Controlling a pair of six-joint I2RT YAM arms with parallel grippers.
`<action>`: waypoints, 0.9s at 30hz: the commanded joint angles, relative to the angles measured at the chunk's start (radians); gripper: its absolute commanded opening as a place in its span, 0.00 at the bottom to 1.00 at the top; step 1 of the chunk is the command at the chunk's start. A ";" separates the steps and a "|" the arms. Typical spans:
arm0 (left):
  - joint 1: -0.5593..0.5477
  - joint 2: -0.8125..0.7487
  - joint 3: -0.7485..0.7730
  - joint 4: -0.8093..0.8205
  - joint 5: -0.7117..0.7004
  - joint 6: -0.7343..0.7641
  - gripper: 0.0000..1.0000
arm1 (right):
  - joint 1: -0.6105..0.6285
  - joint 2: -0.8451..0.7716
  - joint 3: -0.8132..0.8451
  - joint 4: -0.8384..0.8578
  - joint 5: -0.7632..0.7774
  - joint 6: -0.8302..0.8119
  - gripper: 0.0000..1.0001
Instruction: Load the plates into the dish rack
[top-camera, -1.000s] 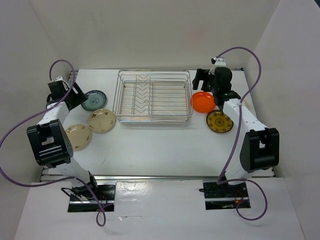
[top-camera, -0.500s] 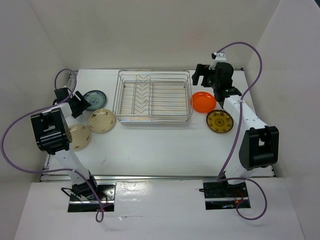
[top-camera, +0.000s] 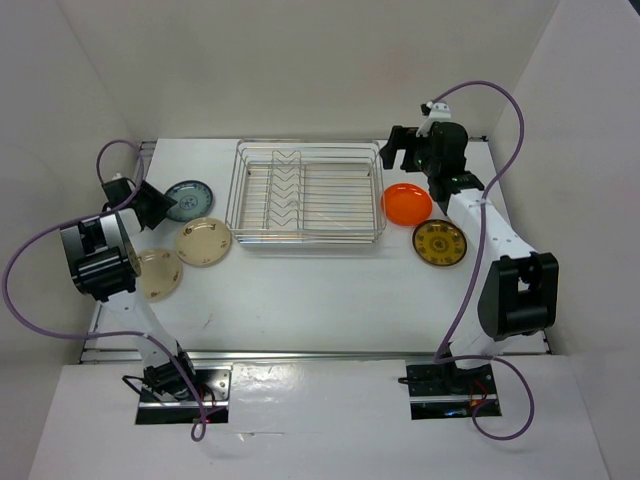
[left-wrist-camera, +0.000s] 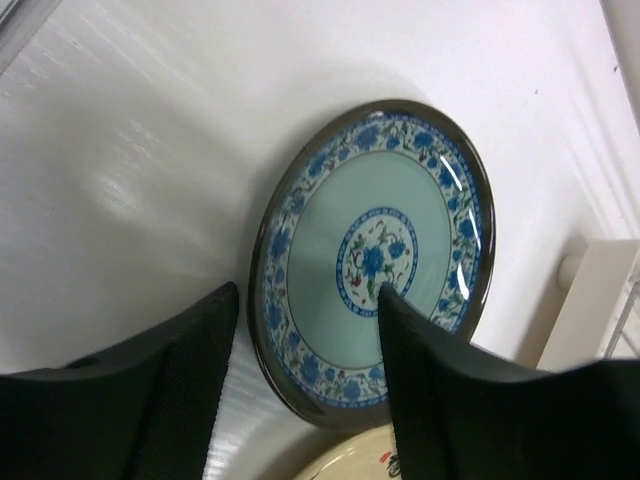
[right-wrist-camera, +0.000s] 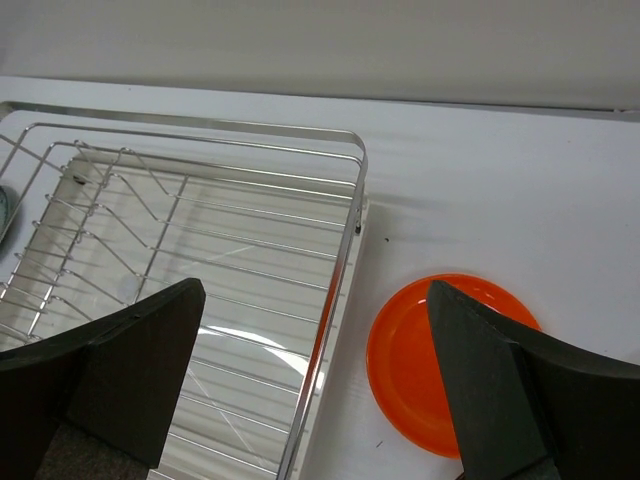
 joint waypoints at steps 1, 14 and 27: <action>0.007 0.050 -0.007 0.018 0.028 -0.041 0.59 | -0.006 -0.005 0.063 0.035 -0.027 -0.001 1.00; 0.007 0.104 0.068 -0.034 0.068 0.008 0.00 | -0.006 0.024 0.054 0.064 -0.114 0.053 1.00; -0.052 -0.169 0.285 -0.075 0.062 0.264 0.00 | -0.006 0.026 0.075 0.055 -0.095 0.053 1.00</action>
